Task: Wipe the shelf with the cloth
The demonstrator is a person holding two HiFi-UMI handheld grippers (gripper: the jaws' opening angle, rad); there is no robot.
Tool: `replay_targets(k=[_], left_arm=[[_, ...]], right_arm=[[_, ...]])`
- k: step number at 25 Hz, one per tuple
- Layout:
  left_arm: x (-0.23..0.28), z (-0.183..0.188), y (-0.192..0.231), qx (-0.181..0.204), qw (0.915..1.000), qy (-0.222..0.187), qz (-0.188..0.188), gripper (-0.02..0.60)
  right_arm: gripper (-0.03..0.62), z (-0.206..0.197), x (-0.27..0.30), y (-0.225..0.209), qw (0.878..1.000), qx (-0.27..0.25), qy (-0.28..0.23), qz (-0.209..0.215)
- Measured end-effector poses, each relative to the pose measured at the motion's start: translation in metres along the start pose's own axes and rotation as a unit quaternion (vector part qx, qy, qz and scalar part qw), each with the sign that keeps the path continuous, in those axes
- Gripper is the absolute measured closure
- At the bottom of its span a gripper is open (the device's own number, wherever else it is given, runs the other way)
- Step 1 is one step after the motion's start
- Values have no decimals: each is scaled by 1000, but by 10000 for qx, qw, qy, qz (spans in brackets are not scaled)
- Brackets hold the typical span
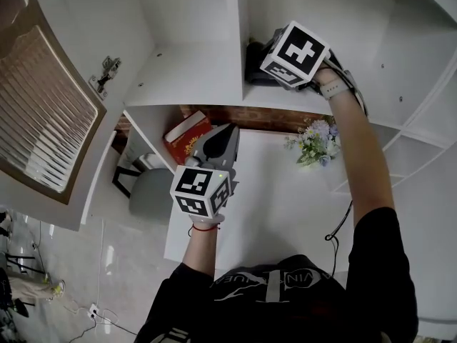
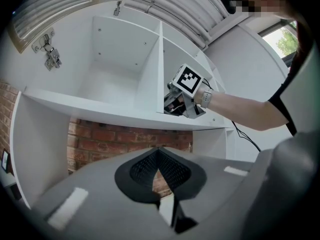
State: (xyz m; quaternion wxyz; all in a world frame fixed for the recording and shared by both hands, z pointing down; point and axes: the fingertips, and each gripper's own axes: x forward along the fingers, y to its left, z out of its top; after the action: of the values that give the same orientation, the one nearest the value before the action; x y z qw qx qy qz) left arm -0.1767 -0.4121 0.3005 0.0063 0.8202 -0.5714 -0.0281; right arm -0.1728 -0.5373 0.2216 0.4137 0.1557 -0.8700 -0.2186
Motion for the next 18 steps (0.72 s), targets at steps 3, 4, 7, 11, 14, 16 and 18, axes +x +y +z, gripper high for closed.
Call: replay_targets(k=[3,4,7,11,14,16,18], left_arm=[[3,1,0,-24,10000,38,-10,571],[4,0,0,-31,10000,46,-12,571],[5,-2,-2,-80,9999,78,-14,571],[8,-7,-8,-100,9998,167,-59,570],[10,-4,-12,-80,9997,191,-110,570],[12,0,-16,-56,9997,175,-161,571],[16,3,-22,-41,9996,153,-234,571]], right_arm=[[583,-3,8,-12,9998,39,147,-163],[583,-6,10,-17,9996,67,193,-208],[583,-15,13,-31,9989,244,259,-318],[583,-34,8,-48,9959,791,151,-407],[583,-56,-1,-61,9909,1195,215,-581],[583,-76,-11,-71,9869,1326,434,-804],[583,-99,-23,-80,9814,1417,726,-1068]])
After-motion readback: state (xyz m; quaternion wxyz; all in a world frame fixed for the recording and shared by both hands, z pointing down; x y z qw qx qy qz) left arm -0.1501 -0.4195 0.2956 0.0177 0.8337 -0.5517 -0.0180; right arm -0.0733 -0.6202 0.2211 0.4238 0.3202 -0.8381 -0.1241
